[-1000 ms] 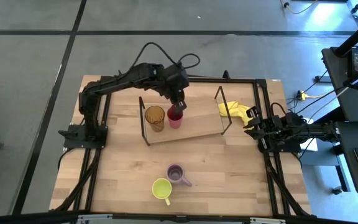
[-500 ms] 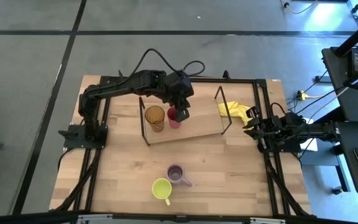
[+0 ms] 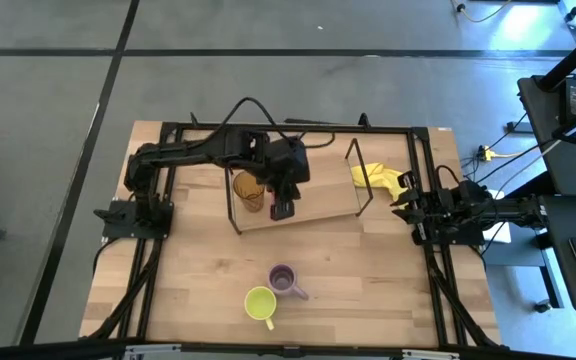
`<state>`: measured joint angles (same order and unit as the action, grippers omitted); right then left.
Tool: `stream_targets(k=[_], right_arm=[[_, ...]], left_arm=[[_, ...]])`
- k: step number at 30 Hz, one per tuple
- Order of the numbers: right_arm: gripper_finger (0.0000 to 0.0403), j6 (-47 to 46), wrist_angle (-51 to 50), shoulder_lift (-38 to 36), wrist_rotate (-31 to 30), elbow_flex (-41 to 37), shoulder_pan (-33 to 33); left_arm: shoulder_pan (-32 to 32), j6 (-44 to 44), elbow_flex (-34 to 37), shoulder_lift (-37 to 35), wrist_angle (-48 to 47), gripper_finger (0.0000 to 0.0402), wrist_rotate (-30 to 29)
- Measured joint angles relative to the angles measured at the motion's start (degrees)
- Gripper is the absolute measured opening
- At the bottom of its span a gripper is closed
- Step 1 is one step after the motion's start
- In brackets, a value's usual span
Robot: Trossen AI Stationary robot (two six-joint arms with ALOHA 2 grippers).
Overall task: Stack small to large cups/mugs on shelf
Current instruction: Put the purple mug on the shelf
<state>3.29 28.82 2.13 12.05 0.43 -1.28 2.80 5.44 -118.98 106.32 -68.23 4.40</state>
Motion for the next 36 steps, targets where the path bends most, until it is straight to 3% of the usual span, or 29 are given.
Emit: stream_targets(k=[10, 18, 24, 29, 33, 36], right_arm=[[0.0067, 3.11, 0.35, 0.0, 0.02, 0.0, 0.0], [0.0067, 0.22, 2.24, 0.01, 1.01, -0.02, -0.01], [0.0067, -12.84, 17.72, 0.0, -2.21, -0.02, -0.03], [0.0067, -21.91, 29.31, -0.04, 1.22, 0.32, -0.02], [0.0067, -25.77, 24.42, 1.19, 5.99, 5.23, -0.06], [0.0067, -25.83, 18.11, 6.62, 8.04, 12.33, -0.72]], left_arm=[[-2.55, 1.48, -0.01, 0.0, -1.7, 0.0032, -0.94], [-6.02, 5.41, -0.02, 0.0, -5.81, 0.0032, -7.55], [-8.68, 12.38, -0.02, 0.0, -6.0, 0.0032, -8.33], [-12.19, 12.51, -0.02, 0.0, -5.57, 0.0032, -9.78], [-15.35, 12.7, -0.02, 0.0, -5.58, 0.0032, -12.04], [-17.19, 13.91, -0.02, 0.02, -5.47, 0.0032, -14.92]])
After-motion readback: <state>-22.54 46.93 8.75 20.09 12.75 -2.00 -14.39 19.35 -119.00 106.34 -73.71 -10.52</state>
